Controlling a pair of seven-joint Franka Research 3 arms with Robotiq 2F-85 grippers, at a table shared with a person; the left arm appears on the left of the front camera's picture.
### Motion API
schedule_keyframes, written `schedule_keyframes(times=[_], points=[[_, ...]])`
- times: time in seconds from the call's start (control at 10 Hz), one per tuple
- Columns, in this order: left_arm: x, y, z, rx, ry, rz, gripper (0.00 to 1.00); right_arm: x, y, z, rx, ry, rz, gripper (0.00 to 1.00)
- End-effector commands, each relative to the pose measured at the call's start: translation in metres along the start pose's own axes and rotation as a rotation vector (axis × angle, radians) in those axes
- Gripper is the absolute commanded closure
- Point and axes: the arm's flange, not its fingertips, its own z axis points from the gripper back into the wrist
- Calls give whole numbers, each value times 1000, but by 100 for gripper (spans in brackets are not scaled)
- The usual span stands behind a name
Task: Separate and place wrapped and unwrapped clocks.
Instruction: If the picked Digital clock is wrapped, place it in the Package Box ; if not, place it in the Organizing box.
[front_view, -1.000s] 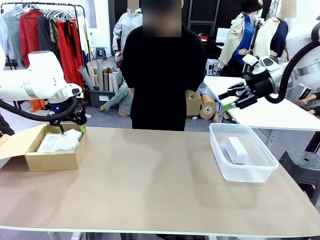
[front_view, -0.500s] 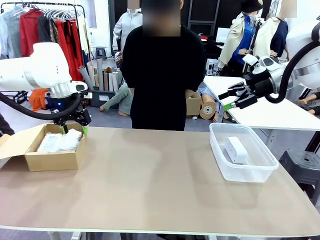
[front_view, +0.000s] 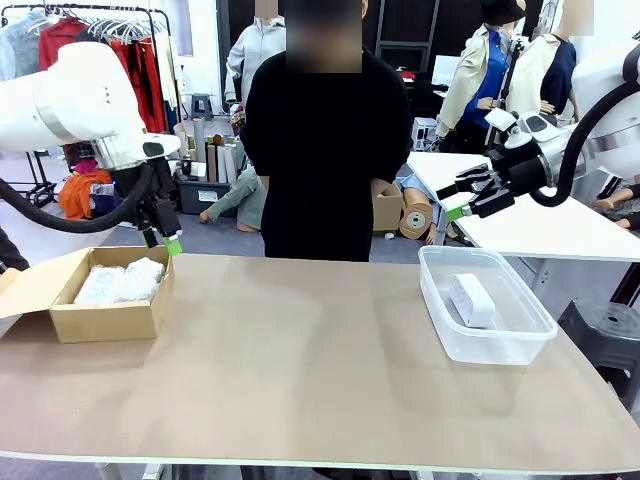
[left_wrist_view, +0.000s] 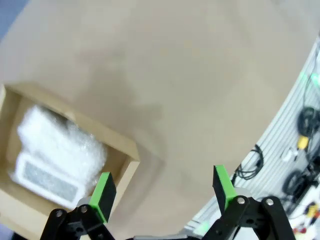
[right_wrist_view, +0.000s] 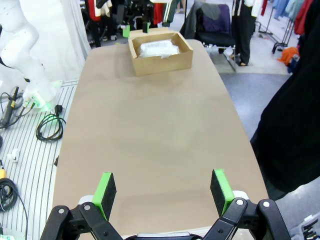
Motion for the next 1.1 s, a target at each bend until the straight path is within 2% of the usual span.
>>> schedule_keyframes(times=[0.0, 0.2, 0.3, 0.7, 0.8, 0.9, 1.0], points=[[-12, -11, 8, -68, -91, -252, 0, 1, 0, 1, -1, 1, 3, 0], [-12, -12, 25, -81, -166, -413, 0, 1, 0, 1, -1, 1, 3, 0], [-17, -14, 37, -92, -186, -554, 0, 1, 0, 1, -1, 1, 3, 0], [-27, -23, 70, -2, -338, -830, 0, 1, 0, 1, -1, 1, 3, 0], [-32, -24, 79, -37, -385, -887, 0, 1, 0, 1, -1, 1, 3, 0], [-31, -26, 80, -24, -411, -873, 0, 1, 0, 1, -1, 1, 3, 0], [-33, -24, 80, -42, -451, -806, 0, 1, 0, 1, -1, 1, 3, 0]])
